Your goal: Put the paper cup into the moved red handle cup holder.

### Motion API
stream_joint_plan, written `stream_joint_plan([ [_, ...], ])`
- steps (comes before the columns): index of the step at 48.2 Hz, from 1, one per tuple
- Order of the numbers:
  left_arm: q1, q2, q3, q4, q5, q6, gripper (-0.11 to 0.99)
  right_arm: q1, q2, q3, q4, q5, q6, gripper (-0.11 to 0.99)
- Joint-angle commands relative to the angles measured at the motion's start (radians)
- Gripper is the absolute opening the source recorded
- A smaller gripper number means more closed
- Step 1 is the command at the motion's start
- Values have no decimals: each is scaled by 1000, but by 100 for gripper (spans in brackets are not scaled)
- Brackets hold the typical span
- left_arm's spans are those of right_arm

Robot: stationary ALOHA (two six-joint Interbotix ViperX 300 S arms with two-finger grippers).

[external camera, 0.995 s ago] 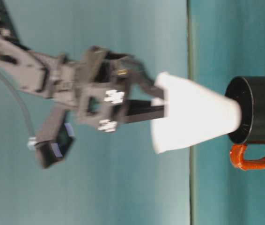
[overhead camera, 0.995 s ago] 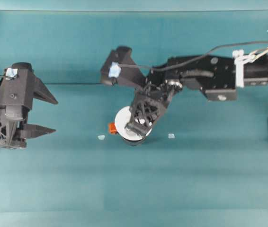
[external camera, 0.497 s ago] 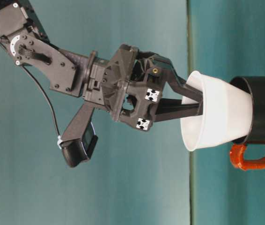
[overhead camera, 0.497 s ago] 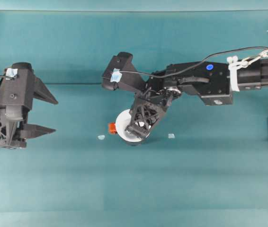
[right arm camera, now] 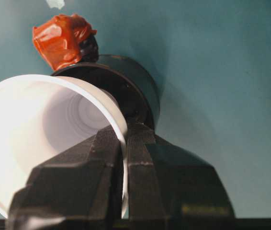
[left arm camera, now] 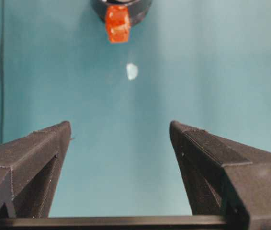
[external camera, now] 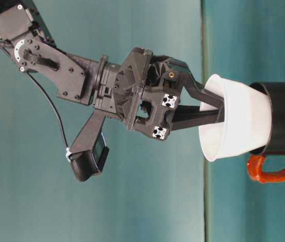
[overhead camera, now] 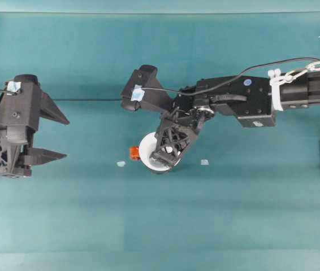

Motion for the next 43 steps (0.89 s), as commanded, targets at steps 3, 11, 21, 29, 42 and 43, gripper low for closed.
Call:
stream_joint_plan([
  [3,0,-2,-11,2,-6,0,88,5,-14,-21,0,0,0,-11],
  [11,2,-2,-11,2,-5,0,88,5,-8,-34,0,26,-2,-11],
  [21,0,-3,-11,2,-5,0,88,5,-8,-35,0,29,-6,-6],
  [29,0,-2,-11,2,-5,0,88,6,-8,-41,0,43,-2,11],
  [42,0,-2,-11,2,-5,-2,88,5,-8,-55,0,57,-2,63],
  [43,0,-3,-11,2,-5,-2,88,6,-8,-55,0,55,-2,63],
])
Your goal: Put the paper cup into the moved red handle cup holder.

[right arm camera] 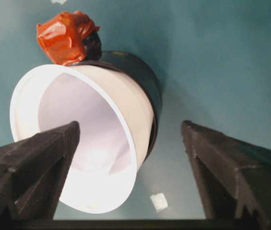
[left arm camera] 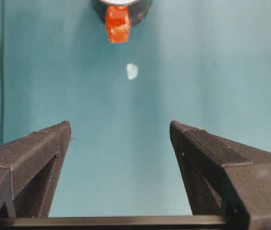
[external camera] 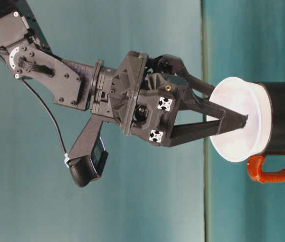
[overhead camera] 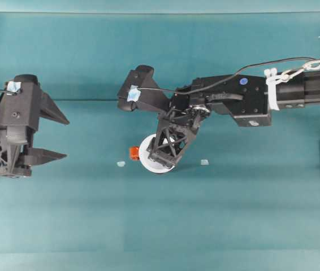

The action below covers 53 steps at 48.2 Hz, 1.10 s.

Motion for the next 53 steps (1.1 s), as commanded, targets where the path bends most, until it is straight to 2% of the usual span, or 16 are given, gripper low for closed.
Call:
stream_joint_plan([
  [1,0,-5,-11,3,-5,-2,88,6,-20,-17,0,-3,-2,62],
  [22,0,-6,-11,2,-5,-2,88,6,-43,-20,0,-6,-6,64],
  [28,0,-5,-11,3,-5,-2,88,6,-83,-20,-25,-2,-9,64],
  [35,0,-6,-9,3,-5,-2,88,6,-163,-14,-72,-5,-11,64],
  [41,0,-9,-8,2,-3,0,88,6,-236,-6,-106,-6,-11,64],
  [43,2,-11,-8,3,-5,-2,88,6,-265,2,-112,-8,-12,64],
  [46,0,-12,-8,3,-3,-2,88,6,-298,14,-112,-9,-21,64],
  [53,0,-14,-6,3,-5,-3,88,18,-353,55,-114,-11,-78,64],
])
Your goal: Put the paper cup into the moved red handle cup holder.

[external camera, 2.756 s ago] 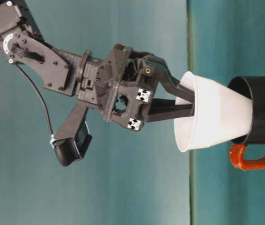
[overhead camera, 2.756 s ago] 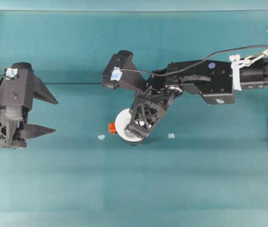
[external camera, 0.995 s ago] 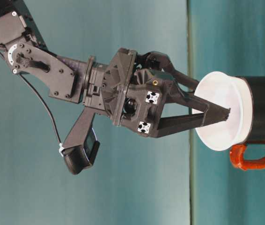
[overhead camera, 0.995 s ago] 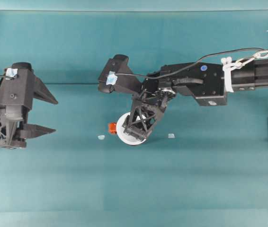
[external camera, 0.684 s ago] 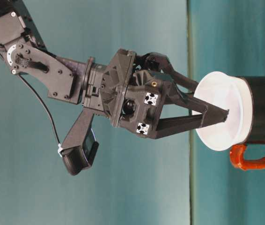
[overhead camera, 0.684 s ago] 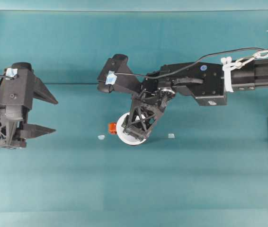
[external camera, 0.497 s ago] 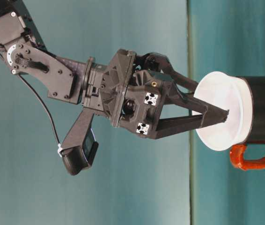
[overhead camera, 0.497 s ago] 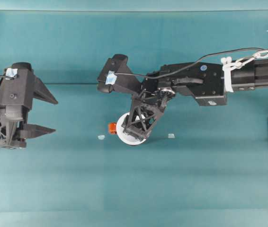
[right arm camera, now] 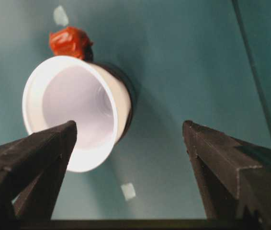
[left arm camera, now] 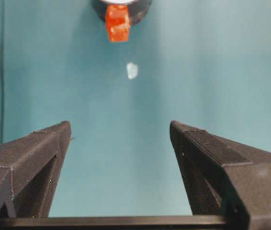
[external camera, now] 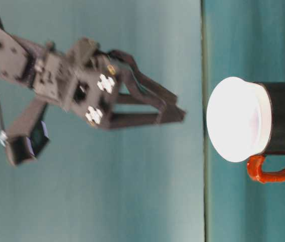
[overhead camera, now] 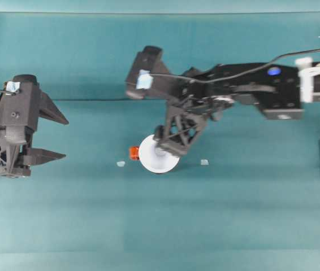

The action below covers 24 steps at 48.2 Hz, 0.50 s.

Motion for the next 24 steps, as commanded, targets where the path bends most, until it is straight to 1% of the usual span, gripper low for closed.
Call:
stream_joint_plan([
  [1,0,-8,-9,2,-3,0,88,15,-170,12,-2,-9,-38,64],
  [2,0,-8,-9,2,-3,0,88,17,-176,17,-3,-11,-46,64],
  [6,0,-8,-8,2,-3,0,88,26,-202,43,-2,-34,-80,64],
  [9,0,-9,-8,2,-5,0,88,31,-218,61,-2,-61,-92,64],
  [12,0,-9,-8,2,-3,0,88,31,-235,80,-3,-92,-95,64],
  [18,0,-9,-8,2,-3,-3,88,31,-275,121,-2,-170,-97,64],
  [24,0,-9,-8,2,-3,-3,88,31,-327,183,-2,-261,-98,64],
])
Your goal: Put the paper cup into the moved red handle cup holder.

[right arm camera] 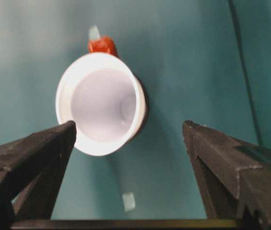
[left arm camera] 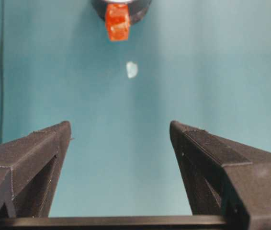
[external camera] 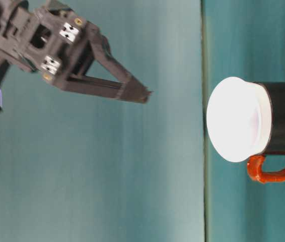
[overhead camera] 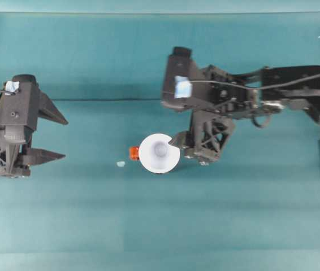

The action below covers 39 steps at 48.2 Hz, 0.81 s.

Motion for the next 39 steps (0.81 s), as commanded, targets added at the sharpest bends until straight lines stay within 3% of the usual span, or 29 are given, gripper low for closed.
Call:
stream_joint_plan([
  [1,0,-5,-11,3,-5,0,88,3,-156,31,-2,-67,-11,64],
  [16,2,-5,-11,3,-3,0,88,5,-293,170,5,-218,-2,64],
  [39,0,-12,-11,3,-3,-2,88,17,-319,187,9,-222,-2,64],
])
